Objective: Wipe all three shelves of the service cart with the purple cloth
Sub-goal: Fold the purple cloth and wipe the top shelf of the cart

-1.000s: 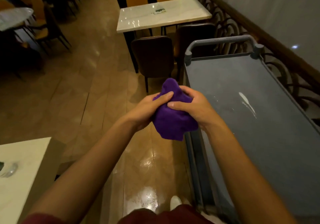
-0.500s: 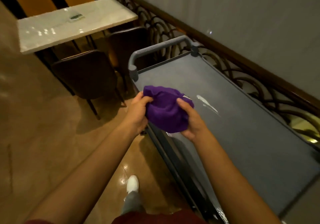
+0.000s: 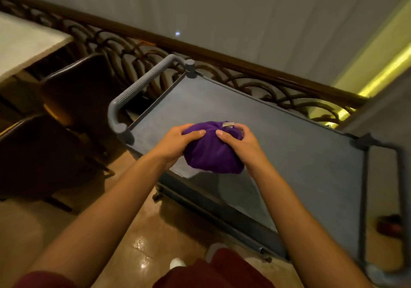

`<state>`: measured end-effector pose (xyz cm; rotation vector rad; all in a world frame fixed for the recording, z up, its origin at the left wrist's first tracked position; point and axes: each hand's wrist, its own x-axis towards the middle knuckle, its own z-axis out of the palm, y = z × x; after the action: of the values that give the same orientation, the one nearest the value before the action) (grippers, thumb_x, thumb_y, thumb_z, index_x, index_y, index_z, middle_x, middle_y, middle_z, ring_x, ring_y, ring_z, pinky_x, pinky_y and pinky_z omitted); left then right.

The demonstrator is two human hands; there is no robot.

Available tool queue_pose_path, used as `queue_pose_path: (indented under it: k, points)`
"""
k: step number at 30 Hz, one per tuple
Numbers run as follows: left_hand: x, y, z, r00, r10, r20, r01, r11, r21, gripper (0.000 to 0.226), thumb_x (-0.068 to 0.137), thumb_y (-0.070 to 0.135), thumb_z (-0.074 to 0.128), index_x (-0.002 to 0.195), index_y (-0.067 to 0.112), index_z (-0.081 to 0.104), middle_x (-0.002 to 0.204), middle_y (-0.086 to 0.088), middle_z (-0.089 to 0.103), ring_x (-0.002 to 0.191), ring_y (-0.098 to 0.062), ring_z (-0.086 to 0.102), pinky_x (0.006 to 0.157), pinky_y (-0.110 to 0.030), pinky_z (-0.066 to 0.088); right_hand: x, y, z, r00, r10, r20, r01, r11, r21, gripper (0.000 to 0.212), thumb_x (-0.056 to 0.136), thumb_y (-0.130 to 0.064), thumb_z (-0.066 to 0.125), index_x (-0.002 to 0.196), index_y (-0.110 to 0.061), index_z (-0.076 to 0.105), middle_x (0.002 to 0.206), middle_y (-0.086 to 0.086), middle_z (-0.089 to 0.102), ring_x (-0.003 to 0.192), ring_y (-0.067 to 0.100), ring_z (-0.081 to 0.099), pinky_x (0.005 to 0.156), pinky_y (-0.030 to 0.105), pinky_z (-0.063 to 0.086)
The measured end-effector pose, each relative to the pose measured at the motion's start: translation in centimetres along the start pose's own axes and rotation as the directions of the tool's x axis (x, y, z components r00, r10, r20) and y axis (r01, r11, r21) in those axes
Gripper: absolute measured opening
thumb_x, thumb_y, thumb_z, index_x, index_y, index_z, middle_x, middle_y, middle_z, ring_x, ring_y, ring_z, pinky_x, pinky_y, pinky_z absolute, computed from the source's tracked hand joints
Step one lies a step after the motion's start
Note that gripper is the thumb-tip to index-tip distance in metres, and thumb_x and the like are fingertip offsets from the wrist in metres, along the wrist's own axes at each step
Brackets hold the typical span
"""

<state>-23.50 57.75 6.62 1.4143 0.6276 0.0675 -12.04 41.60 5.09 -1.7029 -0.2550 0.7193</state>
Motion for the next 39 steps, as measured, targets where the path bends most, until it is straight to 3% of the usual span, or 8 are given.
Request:
queue_pose_path:
  k: [2,4,8,15,19,21,33,39]
  points:
    - [2.3,0.2,0.1,1.000,0.021,-0.003,-0.021,1.000,-0.002,0.032,0.091,0.030,0.069,0.121,0.019,0.068,0.115,-0.006,0.074,0.109,-0.025,0.069,0.087,-0.037,0.059,1.2,0.1,-0.8,0.978,-0.108,-0.177,0.050,0.952,-0.303,0.093,0.074,-0.060,0.080,0.150,-0.026,0.038,0.153,0.001,0.046,0.132,0.019,0.051,0.102,0.035,0.050]
    - [4.5,0.6,0.2,0.999,0.038,0.013,-0.038,0.999,0.016,0.032,0.092,0.031,0.069,0.122,0.020,0.067,0.113,-0.005,0.074,0.107,-0.024,0.070,0.086,-0.037,0.060,2.1,0.5,-1.4,0.901,-0.314,-0.298,0.149,0.870,-0.469,0.080,0.076,-0.065,0.072,0.143,-0.032,0.043,0.149,-0.003,0.049,0.132,0.014,0.048,0.106,0.038,0.047]
    - [7.6,1.4,0.0,0.997,0.057,0.043,-0.054,0.995,-0.084,0.033,0.094,0.030,0.067,0.126,0.022,0.063,0.117,-0.003,0.073,0.108,-0.021,0.071,0.087,-0.036,0.060,3.8,1.1,0.1,0.873,-0.359,-0.330,0.244,0.907,-0.342,0.043,0.086,-0.055,0.067,0.121,-0.032,0.059,0.121,-0.011,0.063,0.108,0.005,0.061,0.088,0.035,0.060]
    - [10.4,0.8,-0.7,0.992,-0.024,-0.127,-0.006,0.973,-0.231,0.025,0.094,0.024,0.068,0.118,0.021,0.062,0.119,-0.008,0.070,0.107,-0.024,0.070,0.084,-0.036,0.061,7.2,0.8,4.2,0.858,-0.301,-0.417,0.083,0.881,-0.465,0.073,0.095,-0.053,0.057,0.156,-0.030,0.025,0.166,0.000,0.022,0.151,0.023,0.027,0.112,0.038,0.034]
    - [10.8,0.4,-1.7,0.984,0.038,-0.172,-0.062,0.989,-0.131,0.020,0.093,0.023,0.070,0.112,0.021,0.063,0.114,-0.008,0.070,0.105,-0.024,0.069,0.089,-0.041,0.060,9.0,0.2,6.5,0.947,0.038,-0.318,-0.041,0.999,-0.003,0.075,0.088,-0.062,0.063,0.152,-0.038,0.032,0.156,-0.001,0.044,0.136,0.024,0.050,0.084,0.023,0.048]
    - [10.5,0.1,-2.1,0.989,0.101,-0.107,-0.109,0.992,-0.068,0.019,0.093,0.022,0.069,0.111,0.021,0.063,0.109,-0.007,0.072,0.100,-0.021,0.072,0.084,-0.035,0.061,10.1,-0.4,8.4,0.959,0.114,-0.261,-0.067,0.981,0.181,0.080,0.079,-0.068,0.068,0.148,-0.042,0.038,0.147,-0.004,0.055,0.127,0.022,0.058,0.086,0.033,0.057]
    - [8.4,-0.3,-9.8,0.920,0.213,0.330,-0.290,0.935,0.203,0.037,0.095,0.018,0.066,0.132,0.017,0.063,0.123,-0.001,0.070,0.112,-0.010,0.066,0.098,-0.030,0.054,10.4,-0.5,15.2,0.850,0.214,-0.481,0.081,0.850,0.520,0.054,0.071,-0.027,0.080,0.123,-0.022,0.067,0.104,0.011,0.076,0.092,0.028,0.074,0.069,0.033,0.061]
    - [9.2,-2.0,-12.7,0.949,0.214,0.231,-0.243,0.964,0.107,0.025,0.097,0.028,0.063,0.122,0.030,0.064,0.121,0.003,0.069,0.113,-0.010,0.064,0.102,-0.043,0.053,8.6,0.4,14.7,0.808,0.274,-0.521,0.049,0.851,0.523,0.044,0.083,-0.029,0.078,0.124,-0.029,0.063,0.108,0.007,0.075,0.096,0.029,0.074,0.075,0.043,0.065]
